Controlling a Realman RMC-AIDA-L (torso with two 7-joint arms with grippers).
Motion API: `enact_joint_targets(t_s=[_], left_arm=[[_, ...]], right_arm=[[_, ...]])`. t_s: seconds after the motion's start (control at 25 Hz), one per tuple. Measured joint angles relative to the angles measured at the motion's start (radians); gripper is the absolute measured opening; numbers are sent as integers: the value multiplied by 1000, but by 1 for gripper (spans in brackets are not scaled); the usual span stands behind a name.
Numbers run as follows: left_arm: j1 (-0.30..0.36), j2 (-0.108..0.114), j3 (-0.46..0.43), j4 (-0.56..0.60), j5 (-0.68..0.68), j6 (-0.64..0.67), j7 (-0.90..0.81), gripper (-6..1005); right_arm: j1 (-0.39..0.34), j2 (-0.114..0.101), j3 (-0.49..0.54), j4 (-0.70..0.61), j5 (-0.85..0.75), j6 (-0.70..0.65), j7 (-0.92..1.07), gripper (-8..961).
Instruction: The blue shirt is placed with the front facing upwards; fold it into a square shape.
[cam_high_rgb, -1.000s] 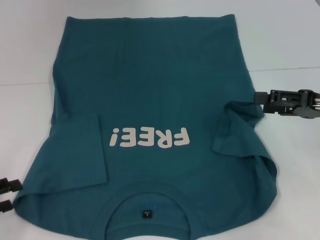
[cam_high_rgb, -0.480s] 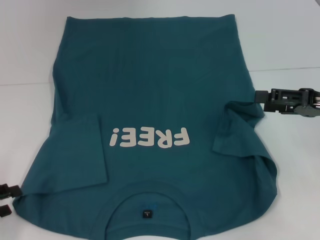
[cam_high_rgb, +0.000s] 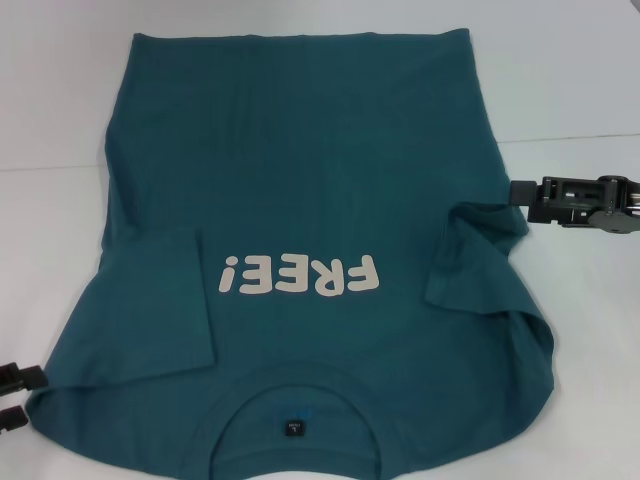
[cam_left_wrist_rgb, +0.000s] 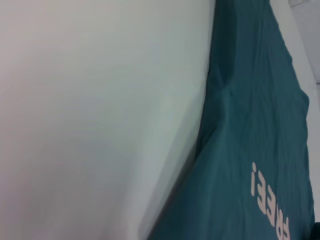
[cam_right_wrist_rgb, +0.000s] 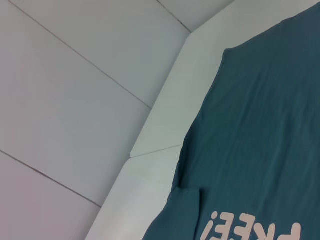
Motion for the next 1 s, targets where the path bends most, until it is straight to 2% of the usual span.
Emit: enact_joint_targets(t_s=[0.48, 0.64, 0.84, 1.0], left_arm=[[-8, 6, 0, 8, -22, 46, 54, 692], [-14, 7, 0, 8, -60, 96, 124, 690], [-14, 7, -1, 8, -139, 171, 309, 688], [-12, 5, -2, 3, -168, 179, 328, 686]], right_arm=[[7, 0, 5, 1, 0, -12, -6, 940], [9, 0, 2, 2, 0, -12, -6, 940], [9, 0, 5, 2, 0, -12, -7, 940], [9, 0, 5, 2, 0, -11, -7, 940]])
